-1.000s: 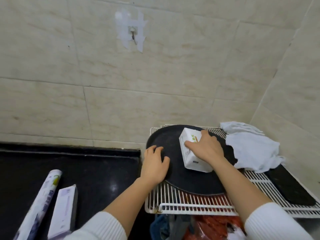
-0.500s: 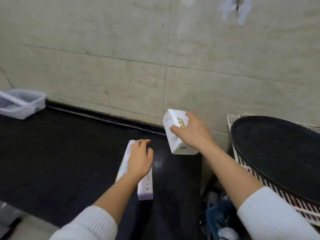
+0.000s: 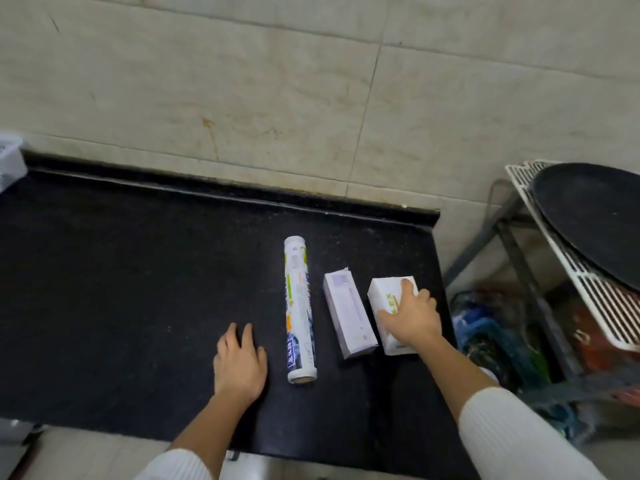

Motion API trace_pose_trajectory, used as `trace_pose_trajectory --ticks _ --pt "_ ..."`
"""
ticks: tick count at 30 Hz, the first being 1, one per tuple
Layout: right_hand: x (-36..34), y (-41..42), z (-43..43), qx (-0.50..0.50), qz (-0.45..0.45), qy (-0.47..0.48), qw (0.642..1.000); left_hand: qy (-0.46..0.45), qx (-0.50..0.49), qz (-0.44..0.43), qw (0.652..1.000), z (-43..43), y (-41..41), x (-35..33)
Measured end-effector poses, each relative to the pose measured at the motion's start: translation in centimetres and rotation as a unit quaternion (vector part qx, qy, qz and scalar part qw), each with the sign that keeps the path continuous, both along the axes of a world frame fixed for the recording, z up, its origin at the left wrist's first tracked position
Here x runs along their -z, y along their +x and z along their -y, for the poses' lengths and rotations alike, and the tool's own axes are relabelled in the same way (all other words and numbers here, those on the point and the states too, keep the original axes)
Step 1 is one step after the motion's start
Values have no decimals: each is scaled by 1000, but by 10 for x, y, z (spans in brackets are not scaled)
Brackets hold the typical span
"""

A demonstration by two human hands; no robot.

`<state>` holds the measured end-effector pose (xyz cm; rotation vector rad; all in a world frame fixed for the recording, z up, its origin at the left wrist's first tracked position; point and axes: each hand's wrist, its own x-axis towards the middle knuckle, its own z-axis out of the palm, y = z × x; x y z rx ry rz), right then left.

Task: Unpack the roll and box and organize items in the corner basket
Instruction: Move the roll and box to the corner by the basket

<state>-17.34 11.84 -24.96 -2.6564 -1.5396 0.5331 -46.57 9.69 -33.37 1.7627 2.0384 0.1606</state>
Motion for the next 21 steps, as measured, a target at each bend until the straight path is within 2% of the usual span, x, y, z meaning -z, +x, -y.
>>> trace_pose_trajectory --ticks 8,12,15,18,21 --pt "10 -12 5 35 -19 -2 999 20 26 0 999 16 -6 13" --pt "-2 -22 -1 8 -3 127 992 -13 -3 11 1000 9 2 5" --pt "-9 -41 -7 -41 -47 201 978 -21 -62 59 996 -4 18 -11" --pt "-1 -62 -6 -94 -65 188 976 10 -93 121 988 -12 35 -24" --pt "14 -75 -5 -96 -59 128 985 19 -86 177 980 -14 53 -30"
